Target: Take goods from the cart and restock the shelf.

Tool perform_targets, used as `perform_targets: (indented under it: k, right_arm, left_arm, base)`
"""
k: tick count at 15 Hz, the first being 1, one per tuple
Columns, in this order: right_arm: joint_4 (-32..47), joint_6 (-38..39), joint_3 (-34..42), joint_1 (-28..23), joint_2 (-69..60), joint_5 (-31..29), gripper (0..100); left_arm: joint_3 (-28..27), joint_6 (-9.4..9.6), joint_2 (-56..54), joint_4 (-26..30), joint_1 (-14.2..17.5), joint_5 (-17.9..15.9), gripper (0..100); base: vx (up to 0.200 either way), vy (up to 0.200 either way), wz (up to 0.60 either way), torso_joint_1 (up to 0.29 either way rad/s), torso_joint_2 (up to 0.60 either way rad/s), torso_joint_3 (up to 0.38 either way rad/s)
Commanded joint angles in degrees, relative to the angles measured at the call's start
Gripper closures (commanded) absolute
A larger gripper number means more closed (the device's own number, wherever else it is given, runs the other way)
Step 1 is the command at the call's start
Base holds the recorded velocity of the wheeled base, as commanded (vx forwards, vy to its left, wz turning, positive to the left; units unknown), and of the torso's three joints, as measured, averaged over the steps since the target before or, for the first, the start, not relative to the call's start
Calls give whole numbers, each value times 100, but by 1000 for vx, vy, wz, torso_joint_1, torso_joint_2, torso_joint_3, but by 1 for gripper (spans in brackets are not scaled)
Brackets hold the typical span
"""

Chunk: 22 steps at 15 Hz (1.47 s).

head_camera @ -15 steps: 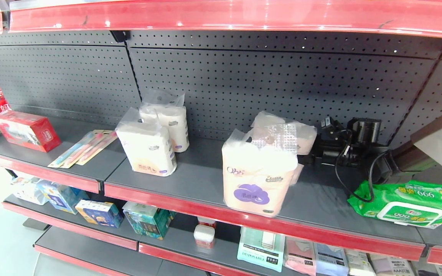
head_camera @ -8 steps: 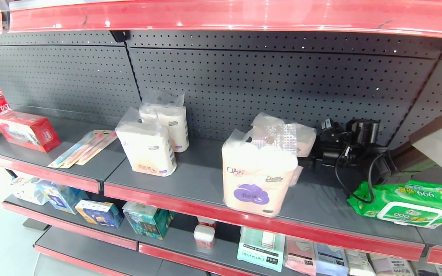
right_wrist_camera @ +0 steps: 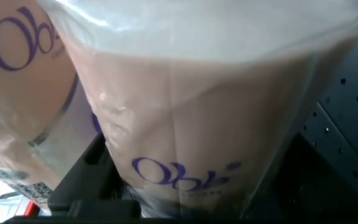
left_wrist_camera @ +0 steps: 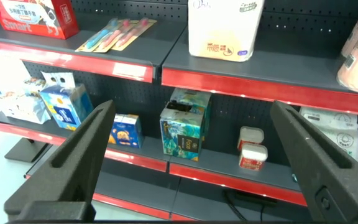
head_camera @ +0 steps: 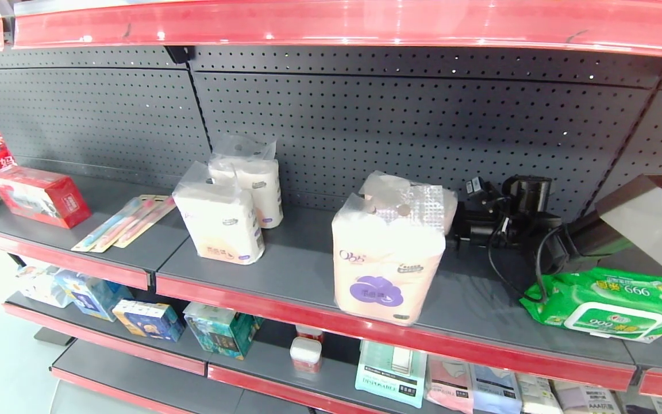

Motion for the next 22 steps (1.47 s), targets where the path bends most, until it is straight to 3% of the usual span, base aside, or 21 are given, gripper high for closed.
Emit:
perform_targets:
  k: [1,9,16,22]
  right_arm:
    - [-18,8,-50,0,7,-1,100]
    - [-18,17,-182,229,7,-10,100]
    - [-10,43,-226,-211,130,-10,100]
    - [-10,61,-243,-158,165,-1,100]
  left_arm:
    - [0,-3,0,-1,4,2,0]
    - [0,6,0,-1,4,2,0]
    - [0,6,0,-1,4,2,0]
    - [0,6,0,-1,4,2,0]
  base:
    - [0,0,0,0,0,0]
    - [0,0,0,0,0,0]
    - [0,0,0,0,0,0]
    - [0,0,0,0,0,0]
